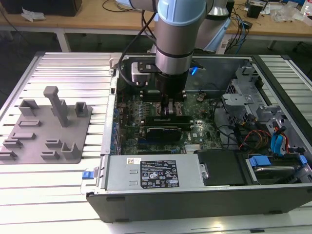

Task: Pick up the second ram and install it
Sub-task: 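Insert the second ram into the second slot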

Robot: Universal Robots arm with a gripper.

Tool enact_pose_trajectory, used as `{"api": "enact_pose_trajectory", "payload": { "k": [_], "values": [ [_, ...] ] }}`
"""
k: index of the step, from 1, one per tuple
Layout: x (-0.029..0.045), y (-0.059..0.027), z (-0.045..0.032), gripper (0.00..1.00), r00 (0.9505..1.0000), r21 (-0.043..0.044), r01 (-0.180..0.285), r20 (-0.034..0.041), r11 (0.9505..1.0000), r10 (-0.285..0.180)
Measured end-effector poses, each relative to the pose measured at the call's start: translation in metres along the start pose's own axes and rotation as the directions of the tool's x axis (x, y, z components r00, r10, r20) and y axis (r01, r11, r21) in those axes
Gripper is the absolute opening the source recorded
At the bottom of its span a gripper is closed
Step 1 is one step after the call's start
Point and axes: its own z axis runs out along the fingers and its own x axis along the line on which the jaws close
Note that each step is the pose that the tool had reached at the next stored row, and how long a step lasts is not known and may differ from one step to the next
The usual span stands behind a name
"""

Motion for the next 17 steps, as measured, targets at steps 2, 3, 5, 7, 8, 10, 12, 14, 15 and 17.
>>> {"api": "enact_pose_trajectory", "payload": {
  "k": [2,3,5,7,8,10,12,14,15,17],
  "values": [
    [-0.0002,-0.0001,0.0004,0.09,1.0000,0.0008,0.001,0.0009,1.0000,-0.001],
    [-0.0001,0.0002,0.0003,0.09,1.0000,0.0005,0.001,0.0005,1.0000,-0.001],
    [-0.0001,0.0002,0.0003,0.09,1.0000,0.0007,-0.004,0.0004,1.0000,0.004],
    [-0.0001,0.0003,0.0003,0.09,0.9998,0.0012,-0.020,0.0006,0.9998,0.020],
    [-0.0002,0.0022,0.0003,0.09,0.9995,0.0016,-0.031,0.0012,0.9995,0.031],
    [0.0000,0.0027,0.0013,0.09,0.9995,0.0072,-0.031,0.0014,0.9995,0.031],
    [-0.0001,0.0027,0.0015,0.09,0.9995,0.0081,-0.031,0.0022,0.9995,0.031],
    [-0.0001,0.0027,0.0015,0.09,0.9995,0.0083,-0.031,0.0025,0.9995,0.031],
    [-0.0001,0.0027,0.0015,0.09,0.9995,0.0084,-0.031,0.0026,0.9995,0.031],
    [-0.0002,0.0028,0.0016,0.09,0.9995,0.0084,-0.031,0.0026,0.9995,0.031]
  ]
}}
